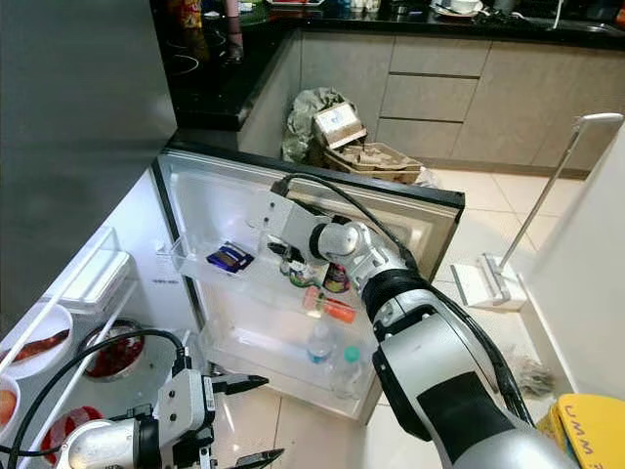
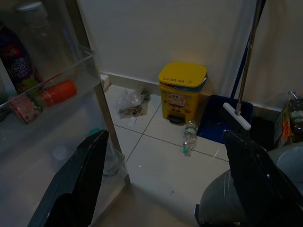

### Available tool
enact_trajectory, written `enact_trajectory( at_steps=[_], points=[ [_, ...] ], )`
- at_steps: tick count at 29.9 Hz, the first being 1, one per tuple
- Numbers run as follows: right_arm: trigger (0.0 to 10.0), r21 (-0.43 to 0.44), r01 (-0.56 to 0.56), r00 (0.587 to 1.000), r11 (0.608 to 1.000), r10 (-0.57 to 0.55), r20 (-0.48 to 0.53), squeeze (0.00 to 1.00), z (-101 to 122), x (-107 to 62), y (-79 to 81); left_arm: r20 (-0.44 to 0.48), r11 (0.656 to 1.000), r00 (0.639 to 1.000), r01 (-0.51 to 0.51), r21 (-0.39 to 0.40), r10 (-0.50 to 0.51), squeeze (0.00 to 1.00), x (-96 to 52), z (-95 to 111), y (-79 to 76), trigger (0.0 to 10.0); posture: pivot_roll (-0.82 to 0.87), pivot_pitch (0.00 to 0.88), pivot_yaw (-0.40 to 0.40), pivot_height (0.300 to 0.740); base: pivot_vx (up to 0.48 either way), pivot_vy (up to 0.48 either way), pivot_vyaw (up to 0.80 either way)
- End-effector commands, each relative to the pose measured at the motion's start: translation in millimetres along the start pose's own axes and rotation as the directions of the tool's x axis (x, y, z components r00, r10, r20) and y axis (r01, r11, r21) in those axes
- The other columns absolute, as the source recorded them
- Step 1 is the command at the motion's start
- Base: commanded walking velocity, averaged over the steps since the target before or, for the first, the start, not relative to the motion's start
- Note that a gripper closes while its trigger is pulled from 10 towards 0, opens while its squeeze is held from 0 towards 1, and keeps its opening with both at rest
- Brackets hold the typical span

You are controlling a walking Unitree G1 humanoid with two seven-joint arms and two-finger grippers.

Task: Restocking fridge

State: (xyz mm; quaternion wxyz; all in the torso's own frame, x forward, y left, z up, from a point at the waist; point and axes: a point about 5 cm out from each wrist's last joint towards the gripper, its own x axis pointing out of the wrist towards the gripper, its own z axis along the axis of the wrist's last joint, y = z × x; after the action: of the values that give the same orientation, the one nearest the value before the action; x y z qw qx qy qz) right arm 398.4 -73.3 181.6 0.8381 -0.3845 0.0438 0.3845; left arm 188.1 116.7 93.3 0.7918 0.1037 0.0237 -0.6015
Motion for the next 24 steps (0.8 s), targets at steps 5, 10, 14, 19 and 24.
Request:
enact_trajectory(
  at_steps=[5, 10, 14, 19, 24],
  points=[
    [0.0, 0.021, -0.001, 0.999, 1.0, 0.002, -0.049, 0.0, -13, 0.2, 7.7, -0.014, 1.0, 1.0, 0.016, 0.003, -0.016, 0.0, -2.5, 3, -4.5, 10.0, 0.12, 0.047, -0.061, 0.74, 0.0, 0.0, 0.0],
    [0.0, 0.025, -0.006, 0.999, 1.0, 0.008, -0.05, 0.0, -13, 2.0, 11.8, -0.012, 1.0, 1.0, 0.019, 0.002, -0.019, 0.0, -2.7, 4, -6.3, 10.0, 0.12, 0.055, -0.061, 0.74, 0.0, 0.0, 0.0],
    [0.0, 0.026, -0.009, 0.998, 1.0, 0.01, -0.055, 0.0, -15, 2.9, 14.7, -0.01, 1.0, 1.0, 0.023, 0.001, -0.023, 0.0, -2.9, 6, -8.1, 10.0, 0.12, 0.065, -0.06, 0.74, 0.0, 0.0, 0.0],
    [0.0, 0.026, -0.011, 0.998, 1.0, 0.013, -0.064, 0.0, -17, 3.1, 17.2, -0.009, 1.0, 1.0, 0.028, 0.0, -0.028, 0.0, -3.1, 7, -9.4, 10.0, 0.12, 0.074, -0.056, 0.74, 0.0, 0.0, 0.0],
    [0.0, 0.023, -0.01, 0.998, 1.0, 0.011, -0.07, 0.0, -18, 3.3, 18.4, -0.009, 0.999, 0.999, 0.034, -0.002, -0.034, 0.0, -2.8, 8, -10.6, 10.0, 0.12, 0.077, -0.055, 0.74, 0.0, 0.0, 0.0]
  ],
)
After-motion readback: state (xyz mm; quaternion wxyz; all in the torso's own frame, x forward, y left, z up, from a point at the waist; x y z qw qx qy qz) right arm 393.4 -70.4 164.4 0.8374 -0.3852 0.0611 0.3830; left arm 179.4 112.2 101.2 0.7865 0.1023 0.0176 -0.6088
